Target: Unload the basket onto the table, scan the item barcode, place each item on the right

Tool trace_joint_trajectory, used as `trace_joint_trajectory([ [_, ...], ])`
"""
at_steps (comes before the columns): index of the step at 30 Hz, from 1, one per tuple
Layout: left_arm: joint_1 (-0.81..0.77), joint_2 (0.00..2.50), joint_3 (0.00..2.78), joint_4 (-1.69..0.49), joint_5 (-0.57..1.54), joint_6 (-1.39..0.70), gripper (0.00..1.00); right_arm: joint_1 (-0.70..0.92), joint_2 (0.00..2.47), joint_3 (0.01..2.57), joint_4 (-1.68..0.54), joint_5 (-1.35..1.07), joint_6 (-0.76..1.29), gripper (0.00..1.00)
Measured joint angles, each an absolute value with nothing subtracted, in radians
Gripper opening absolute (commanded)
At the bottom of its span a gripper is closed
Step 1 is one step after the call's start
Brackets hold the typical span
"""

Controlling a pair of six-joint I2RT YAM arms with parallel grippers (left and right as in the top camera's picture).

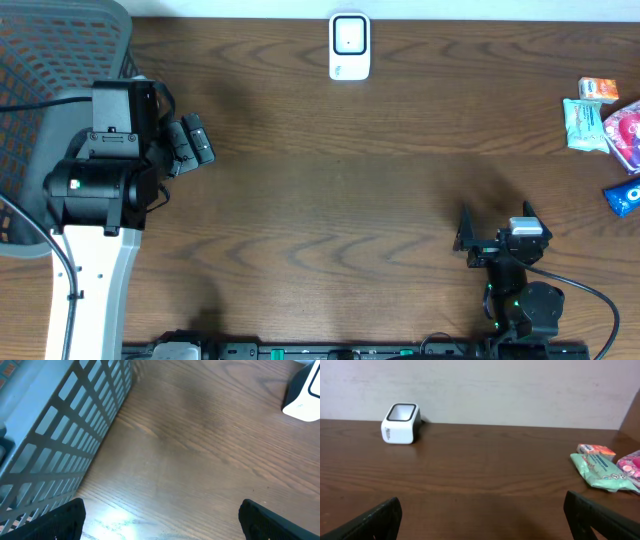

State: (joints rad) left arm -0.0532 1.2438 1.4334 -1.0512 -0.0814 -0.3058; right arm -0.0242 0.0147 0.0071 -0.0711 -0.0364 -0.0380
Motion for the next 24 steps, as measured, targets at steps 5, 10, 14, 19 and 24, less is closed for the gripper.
trace_joint_trajectory([
  [5, -0.053, 1.244, 1.433, -1.051, -0.081, -0.306, 0.98, -0.024, 0.015, 0.007, -0.071, -0.036, -0.038, 0.99],
  [10, -0.053, 1.244, 1.433, -1.051, -0.081, -0.306, 0.98, -0.024, 0.015, 0.007, -0.071, -0.036, -0.035, 0.99],
  [14, -0.053, 1.244, 1.433, -1.051, -0.081, -0.306, 0.98, -0.024, 0.015, 0.007, -0.071, -0.036, -0.014, 0.99],
  [19, -0.053, 1.244, 1.433, -1.051, -0.081, -0.306, 0.98, -0.024, 0.015, 0.007, -0.071, -0.036, 0.023, 0.99],
  [24, -0.053, 1.244, 1.433, -1.051, -0.082, -0.306, 0.98, -0.024, 0.015, 0.007, -0.071, -0.036, 0.041, 0.99],
])
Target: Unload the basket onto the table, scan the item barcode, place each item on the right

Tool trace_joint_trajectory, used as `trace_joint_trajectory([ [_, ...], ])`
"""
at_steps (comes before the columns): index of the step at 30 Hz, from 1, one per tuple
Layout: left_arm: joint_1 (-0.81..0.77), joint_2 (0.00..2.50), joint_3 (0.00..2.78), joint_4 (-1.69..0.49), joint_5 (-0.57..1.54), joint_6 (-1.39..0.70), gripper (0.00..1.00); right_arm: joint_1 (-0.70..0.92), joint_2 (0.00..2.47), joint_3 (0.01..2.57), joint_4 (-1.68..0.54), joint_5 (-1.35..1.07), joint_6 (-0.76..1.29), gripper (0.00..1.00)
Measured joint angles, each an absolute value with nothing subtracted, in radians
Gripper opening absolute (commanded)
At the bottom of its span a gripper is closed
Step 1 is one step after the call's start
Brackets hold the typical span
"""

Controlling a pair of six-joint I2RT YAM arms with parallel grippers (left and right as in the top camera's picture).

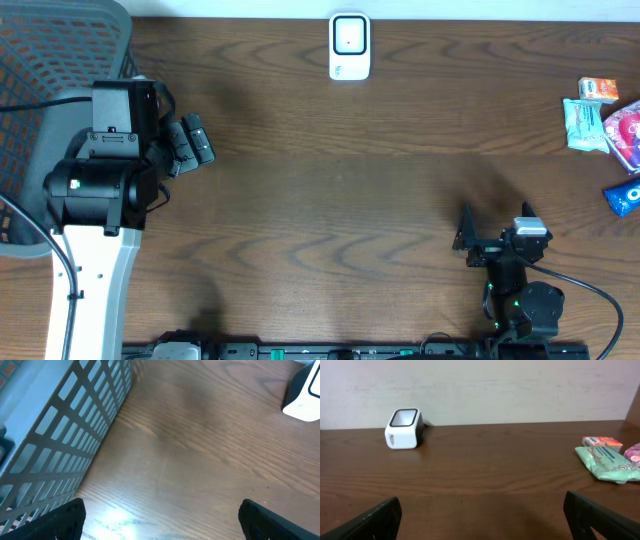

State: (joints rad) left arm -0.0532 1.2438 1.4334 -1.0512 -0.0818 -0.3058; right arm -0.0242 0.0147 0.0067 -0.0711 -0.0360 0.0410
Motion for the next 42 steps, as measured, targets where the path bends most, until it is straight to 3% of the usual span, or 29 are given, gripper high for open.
trace_joint_trajectory([
  [42, -0.053, 1.244, 1.433, -1.078, -0.082, -0.304, 0.98, -0.024, 0.015, 0.007, -0.070, -0.036, 0.045, 0.99],
])
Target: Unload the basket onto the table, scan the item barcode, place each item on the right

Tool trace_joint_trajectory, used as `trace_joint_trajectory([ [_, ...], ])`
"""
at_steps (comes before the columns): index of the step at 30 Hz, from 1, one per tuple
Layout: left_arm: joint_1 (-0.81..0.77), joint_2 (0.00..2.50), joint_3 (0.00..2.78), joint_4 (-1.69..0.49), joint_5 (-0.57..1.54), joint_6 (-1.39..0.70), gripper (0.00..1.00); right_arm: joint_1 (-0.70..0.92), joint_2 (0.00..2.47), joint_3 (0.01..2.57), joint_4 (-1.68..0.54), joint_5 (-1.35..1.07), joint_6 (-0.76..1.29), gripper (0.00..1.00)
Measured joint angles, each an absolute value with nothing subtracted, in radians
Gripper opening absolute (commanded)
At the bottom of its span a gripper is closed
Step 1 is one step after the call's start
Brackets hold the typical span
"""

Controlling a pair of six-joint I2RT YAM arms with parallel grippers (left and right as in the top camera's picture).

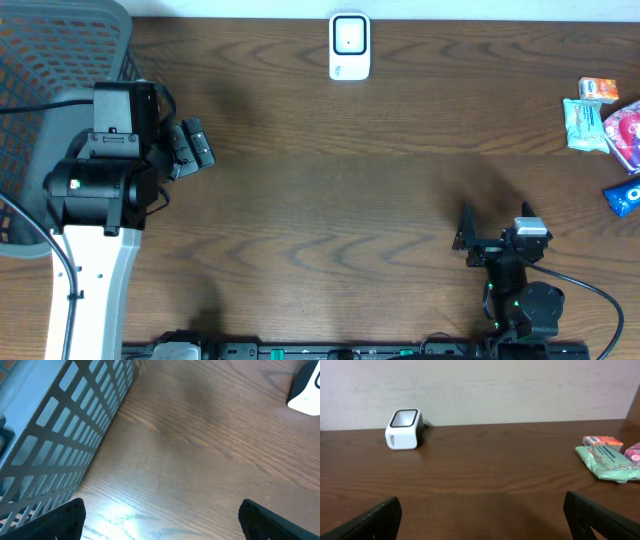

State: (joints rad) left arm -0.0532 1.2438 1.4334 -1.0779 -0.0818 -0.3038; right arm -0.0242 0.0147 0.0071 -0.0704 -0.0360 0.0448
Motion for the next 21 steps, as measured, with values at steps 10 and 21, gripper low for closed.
trace_joint_trajectory([
  [10, -0.046, 1.103, 1.290, -0.994, -0.081, -0.265, 0.98, -0.024, 0.014, 0.007, -0.071, -0.036, 0.045, 0.99],
  [21, -0.046, 0.587, 0.781, -0.603, 0.038, -0.046, 0.98, -0.024, 0.012, 0.007, -0.070, -0.035, 0.045, 0.99],
])
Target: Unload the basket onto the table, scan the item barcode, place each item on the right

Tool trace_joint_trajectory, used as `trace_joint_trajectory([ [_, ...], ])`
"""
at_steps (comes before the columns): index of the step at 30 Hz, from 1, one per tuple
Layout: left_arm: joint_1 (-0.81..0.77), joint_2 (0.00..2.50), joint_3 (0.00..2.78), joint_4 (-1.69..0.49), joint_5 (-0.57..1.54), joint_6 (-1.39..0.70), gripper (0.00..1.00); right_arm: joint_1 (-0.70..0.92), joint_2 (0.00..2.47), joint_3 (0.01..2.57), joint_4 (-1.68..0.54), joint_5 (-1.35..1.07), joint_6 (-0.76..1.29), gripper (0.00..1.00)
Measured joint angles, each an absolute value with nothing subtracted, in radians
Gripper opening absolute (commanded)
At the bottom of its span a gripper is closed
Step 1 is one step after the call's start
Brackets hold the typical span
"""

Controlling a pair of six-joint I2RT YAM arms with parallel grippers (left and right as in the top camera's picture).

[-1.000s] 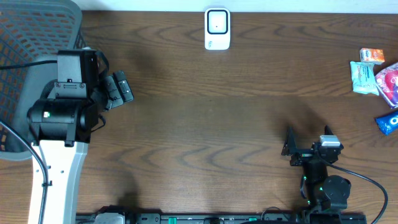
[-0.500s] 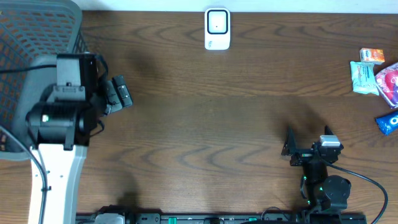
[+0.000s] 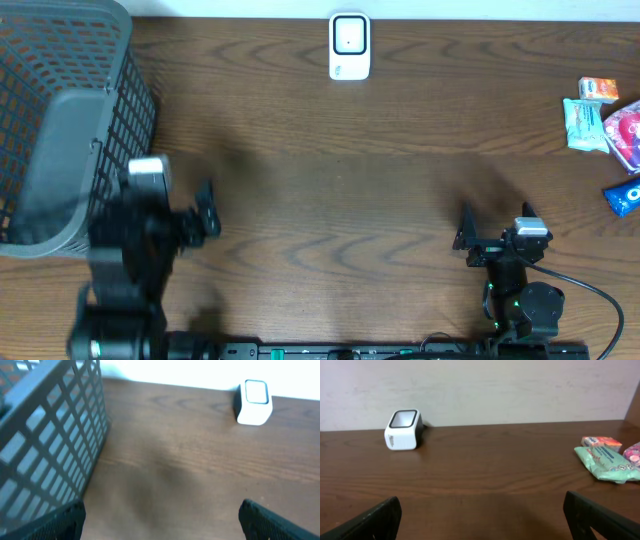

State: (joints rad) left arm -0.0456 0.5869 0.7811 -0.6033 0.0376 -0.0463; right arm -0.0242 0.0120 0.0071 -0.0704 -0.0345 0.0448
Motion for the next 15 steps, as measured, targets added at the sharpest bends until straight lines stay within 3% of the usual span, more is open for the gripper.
trace_joint_trajectory([
  [15, 0.004, 0.134, 0.266, -0.212, 0.057, -0.037, 0.98, -0.028, 0.012, 0.007, -0.071, -0.032, 0.045, 0.99],
])
